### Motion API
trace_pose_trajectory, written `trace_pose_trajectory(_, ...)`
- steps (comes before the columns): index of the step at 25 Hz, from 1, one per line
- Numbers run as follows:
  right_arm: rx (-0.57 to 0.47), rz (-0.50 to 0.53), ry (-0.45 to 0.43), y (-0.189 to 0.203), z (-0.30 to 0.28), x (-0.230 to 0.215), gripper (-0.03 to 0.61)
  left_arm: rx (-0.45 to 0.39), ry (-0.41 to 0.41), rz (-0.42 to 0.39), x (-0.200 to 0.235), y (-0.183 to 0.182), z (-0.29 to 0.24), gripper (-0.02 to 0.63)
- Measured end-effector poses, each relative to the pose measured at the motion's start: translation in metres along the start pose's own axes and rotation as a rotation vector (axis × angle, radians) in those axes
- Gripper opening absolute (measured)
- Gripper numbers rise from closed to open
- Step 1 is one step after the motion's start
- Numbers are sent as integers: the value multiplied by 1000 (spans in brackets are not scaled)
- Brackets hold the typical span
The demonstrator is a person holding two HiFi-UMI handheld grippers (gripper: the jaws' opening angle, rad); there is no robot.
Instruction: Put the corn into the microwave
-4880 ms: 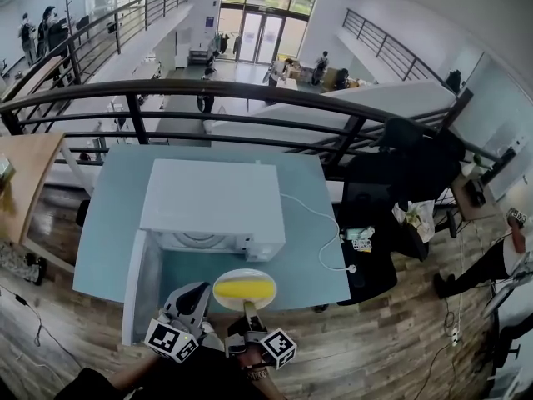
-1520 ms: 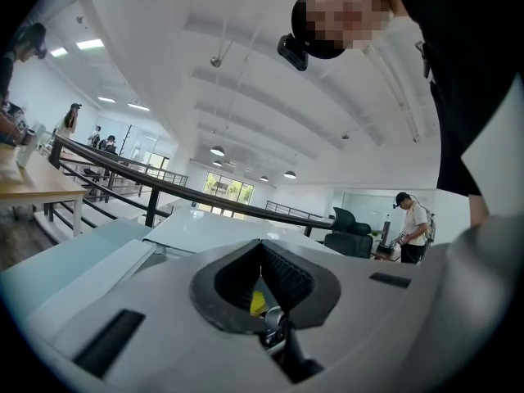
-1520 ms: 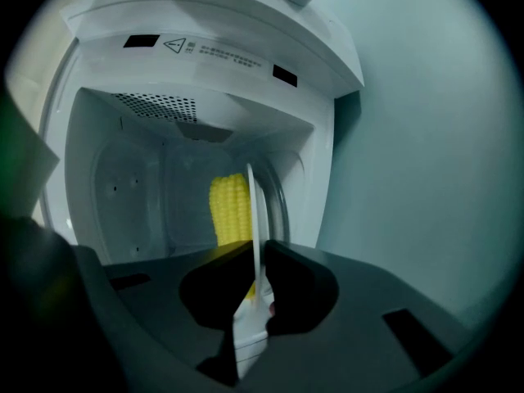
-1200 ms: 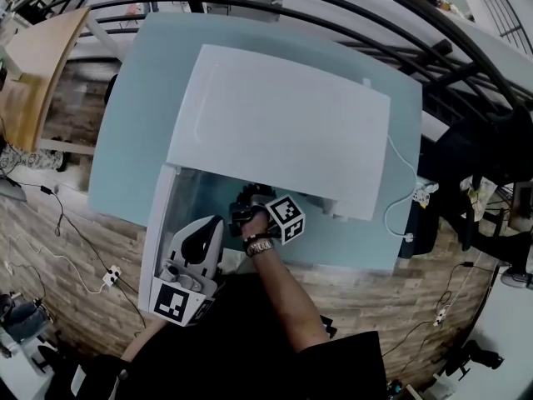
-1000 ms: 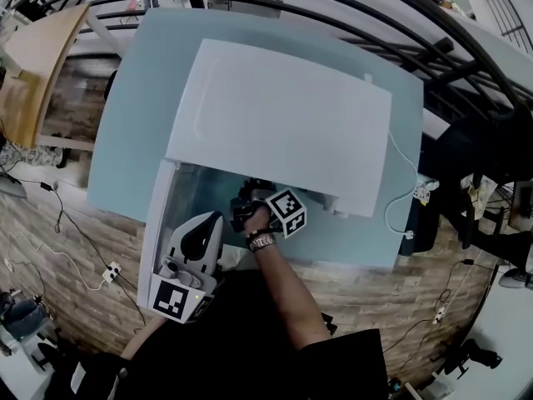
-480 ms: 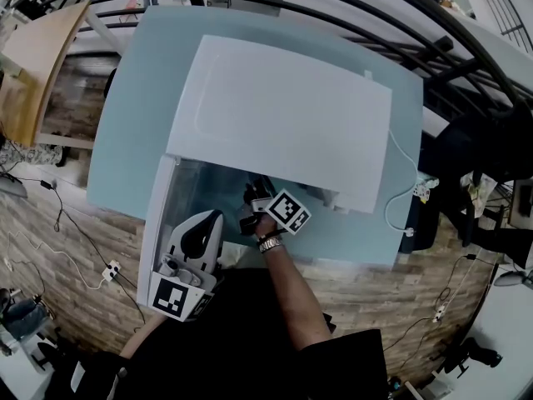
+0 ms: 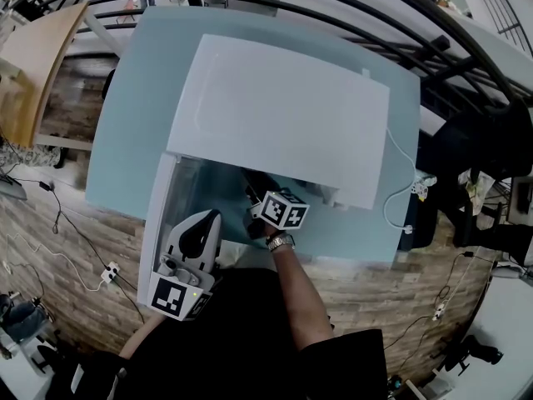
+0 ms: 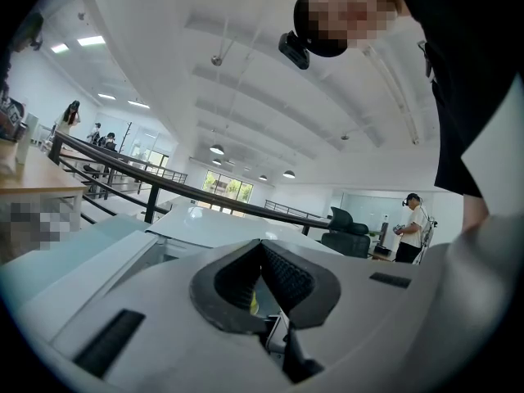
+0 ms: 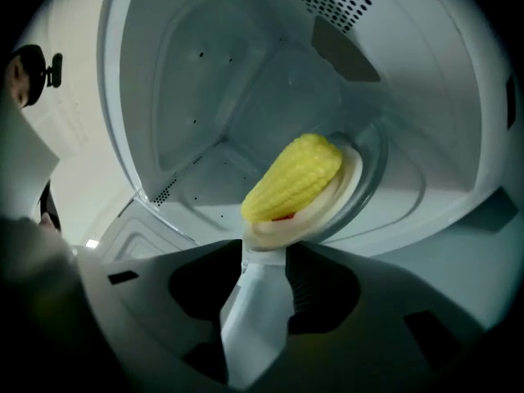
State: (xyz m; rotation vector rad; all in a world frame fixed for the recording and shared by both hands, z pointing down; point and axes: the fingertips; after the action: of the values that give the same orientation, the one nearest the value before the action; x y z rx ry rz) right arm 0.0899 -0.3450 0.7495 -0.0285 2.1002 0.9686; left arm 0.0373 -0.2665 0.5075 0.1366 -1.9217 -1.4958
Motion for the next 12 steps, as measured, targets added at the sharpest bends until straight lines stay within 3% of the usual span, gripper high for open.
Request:
trace_pose_trajectory(4, 68, 80, 56, 11, 2, -8, 149, -9, 11, 3, -1, 0, 1, 3)
trace_pose_trajectory(12, 60, 87, 114, 15, 11, -13, 149, -3, 17, 0, -3, 1, 4, 3)
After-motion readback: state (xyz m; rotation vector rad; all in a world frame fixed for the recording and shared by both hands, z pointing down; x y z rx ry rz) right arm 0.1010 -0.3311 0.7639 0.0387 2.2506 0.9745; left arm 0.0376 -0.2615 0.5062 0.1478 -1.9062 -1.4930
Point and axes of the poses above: the fingertips, and each gripper's own axes: z backward along the fingers, x to its left, y out of its underside, and after that the axes turned 9 degrees about z, right-handed
